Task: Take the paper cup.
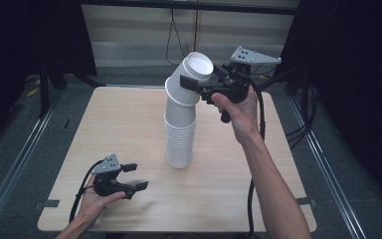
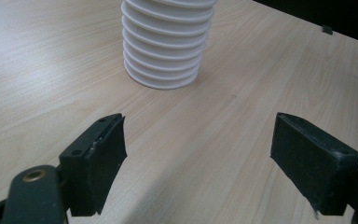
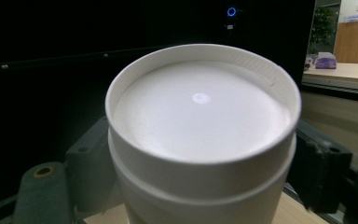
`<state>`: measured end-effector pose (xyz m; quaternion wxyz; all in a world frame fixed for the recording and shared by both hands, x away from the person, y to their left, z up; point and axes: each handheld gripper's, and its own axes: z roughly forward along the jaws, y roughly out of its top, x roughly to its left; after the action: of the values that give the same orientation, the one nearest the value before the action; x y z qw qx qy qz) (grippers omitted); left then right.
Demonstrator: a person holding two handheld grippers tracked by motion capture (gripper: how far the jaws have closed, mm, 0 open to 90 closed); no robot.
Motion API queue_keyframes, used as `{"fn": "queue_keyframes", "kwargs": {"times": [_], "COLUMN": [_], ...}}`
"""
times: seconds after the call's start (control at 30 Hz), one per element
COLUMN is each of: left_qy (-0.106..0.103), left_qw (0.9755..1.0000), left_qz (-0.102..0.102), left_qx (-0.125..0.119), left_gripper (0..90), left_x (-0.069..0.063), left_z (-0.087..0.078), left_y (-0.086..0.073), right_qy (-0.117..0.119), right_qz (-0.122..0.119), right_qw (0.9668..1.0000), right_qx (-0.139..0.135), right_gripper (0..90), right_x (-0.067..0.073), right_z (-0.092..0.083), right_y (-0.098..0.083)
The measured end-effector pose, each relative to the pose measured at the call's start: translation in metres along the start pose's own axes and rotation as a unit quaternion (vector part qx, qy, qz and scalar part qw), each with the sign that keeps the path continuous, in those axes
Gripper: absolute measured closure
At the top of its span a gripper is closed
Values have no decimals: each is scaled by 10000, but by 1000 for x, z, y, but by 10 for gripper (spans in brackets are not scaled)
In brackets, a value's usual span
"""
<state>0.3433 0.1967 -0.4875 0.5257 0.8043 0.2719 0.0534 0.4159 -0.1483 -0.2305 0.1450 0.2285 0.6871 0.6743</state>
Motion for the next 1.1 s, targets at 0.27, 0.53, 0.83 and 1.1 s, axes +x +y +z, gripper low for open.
{"fn": "queue_keyframes", "kwargs": {"times": [0.27,0.53,0.83,1.1], "left_qy": [23,90,81,33], "left_qw": [10000,10000,10000,10000], "left_qz": [11,-11,11,6], "left_qx": [10,-3,-19,-40], "left_gripper": [177,177,177,177], "left_x": [0,1,0,-2], "left_z": [0,-1,0,2], "left_y": [0,0,1,3], "right_qy": [-95,-134,-123,-223], "right_qz": [-22,-144,-103,-118], "right_qw": [9996,9998,9998,9996], "right_qx": [-270,-99,-89,-129], "right_gripper": [209,208,209,208], "right_x": [5,12,14,13], "right_z": [-17,-36,-57,-76], "right_y": [-6,-10,-18,-30]}}
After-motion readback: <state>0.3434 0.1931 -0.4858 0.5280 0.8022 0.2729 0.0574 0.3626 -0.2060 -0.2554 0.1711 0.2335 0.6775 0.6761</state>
